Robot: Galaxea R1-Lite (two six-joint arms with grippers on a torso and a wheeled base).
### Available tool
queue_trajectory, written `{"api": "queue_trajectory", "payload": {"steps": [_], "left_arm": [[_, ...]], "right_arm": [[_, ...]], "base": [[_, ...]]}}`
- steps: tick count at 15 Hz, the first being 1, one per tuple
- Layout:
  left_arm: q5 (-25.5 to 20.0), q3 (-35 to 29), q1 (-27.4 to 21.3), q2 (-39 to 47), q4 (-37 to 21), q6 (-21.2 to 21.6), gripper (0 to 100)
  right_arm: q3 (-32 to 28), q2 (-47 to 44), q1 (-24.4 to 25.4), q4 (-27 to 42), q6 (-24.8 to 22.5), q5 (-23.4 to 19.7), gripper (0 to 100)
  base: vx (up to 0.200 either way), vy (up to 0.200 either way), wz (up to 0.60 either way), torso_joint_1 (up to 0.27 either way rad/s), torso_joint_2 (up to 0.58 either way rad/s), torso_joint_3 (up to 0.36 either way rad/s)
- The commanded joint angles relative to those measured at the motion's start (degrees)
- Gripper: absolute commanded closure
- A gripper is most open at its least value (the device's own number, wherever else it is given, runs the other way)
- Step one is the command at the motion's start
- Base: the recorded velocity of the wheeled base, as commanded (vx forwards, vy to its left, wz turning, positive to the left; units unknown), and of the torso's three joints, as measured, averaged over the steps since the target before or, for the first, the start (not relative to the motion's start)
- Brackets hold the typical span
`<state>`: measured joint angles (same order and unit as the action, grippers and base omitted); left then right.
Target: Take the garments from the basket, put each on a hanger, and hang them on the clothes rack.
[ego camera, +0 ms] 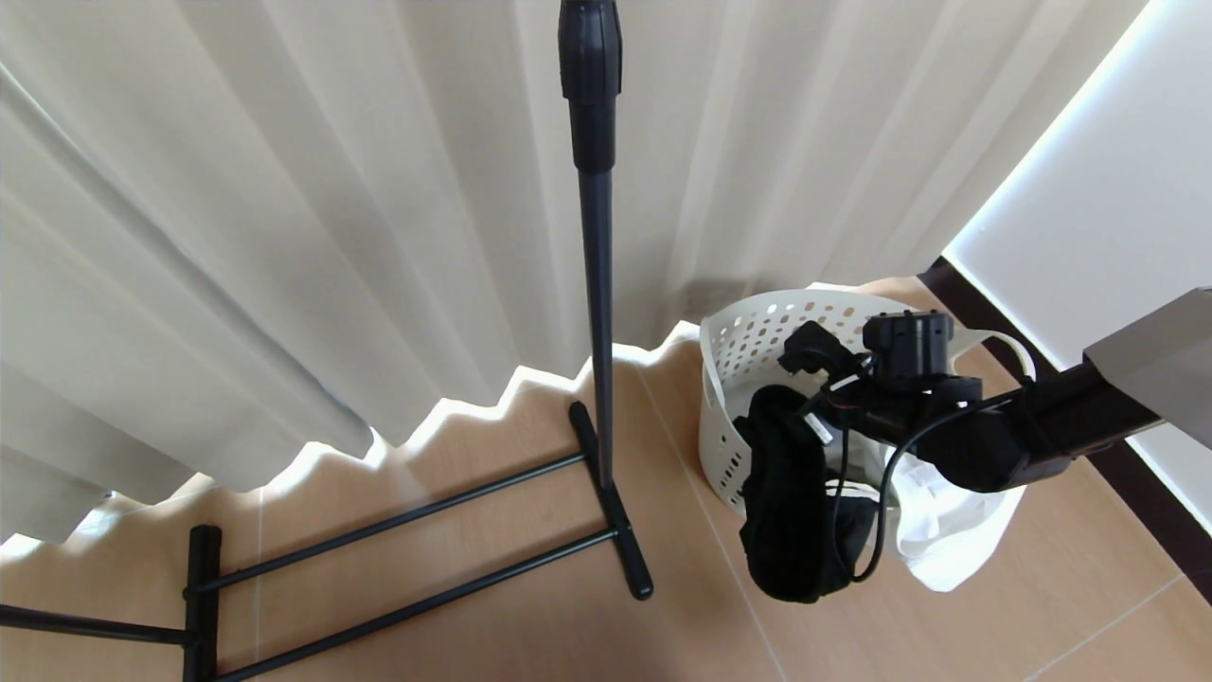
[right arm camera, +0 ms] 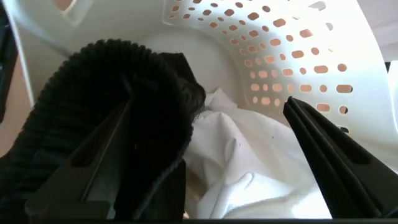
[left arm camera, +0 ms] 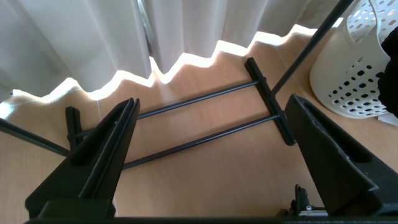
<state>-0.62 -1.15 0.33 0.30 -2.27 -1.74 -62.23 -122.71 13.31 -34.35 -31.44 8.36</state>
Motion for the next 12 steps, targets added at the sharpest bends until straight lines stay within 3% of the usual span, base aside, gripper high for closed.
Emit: {"api": "queue_trajectory", "payload": {"steps": [1, 4, 5, 8, 12], "left_arm": [[0.0, 0.0, 0.0, 0.0, 0.0, 0.0, 0], [0.0, 0.0, 0.0, 0.0, 0.0, 0.0, 0], [0.0, 0.0, 0.0, 0.0, 0.0, 0.0, 0], [0.0, 0.0, 0.0, 0.0, 0.0, 0.0, 0], [0.0, 0.0, 0.0, 0.0, 0.0, 0.0, 0]], "right_arm": [[-0.9, -2.7, -0.4, -1.4, 0.0, 0.1, 0], [-0.6, -3.7, -0.9, -4.0, 0.8, -0.1, 0], [-0.7, -3.7, -1.2, -5.1, 1.9, -0.1, 100], [-0.6, -3.1, -1.1, -6.0, 7.8, -0.6, 100], [3.6, 1.2, -1.0, -15.7, 24.1, -0.8, 100]], "base": [[0.0, 0.0, 0.0, 0.0, 0.0, 0.0], [0.0, 0.0, 0.0, 0.0, 0.0, 0.0], [0.0, 0.0, 0.0, 0.0, 0.0, 0.0], [0.0, 0.0, 0.0, 0.0, 0.0, 0.0], [0.0, 0.0, 0.0, 0.0, 0.0, 0.0]]}}
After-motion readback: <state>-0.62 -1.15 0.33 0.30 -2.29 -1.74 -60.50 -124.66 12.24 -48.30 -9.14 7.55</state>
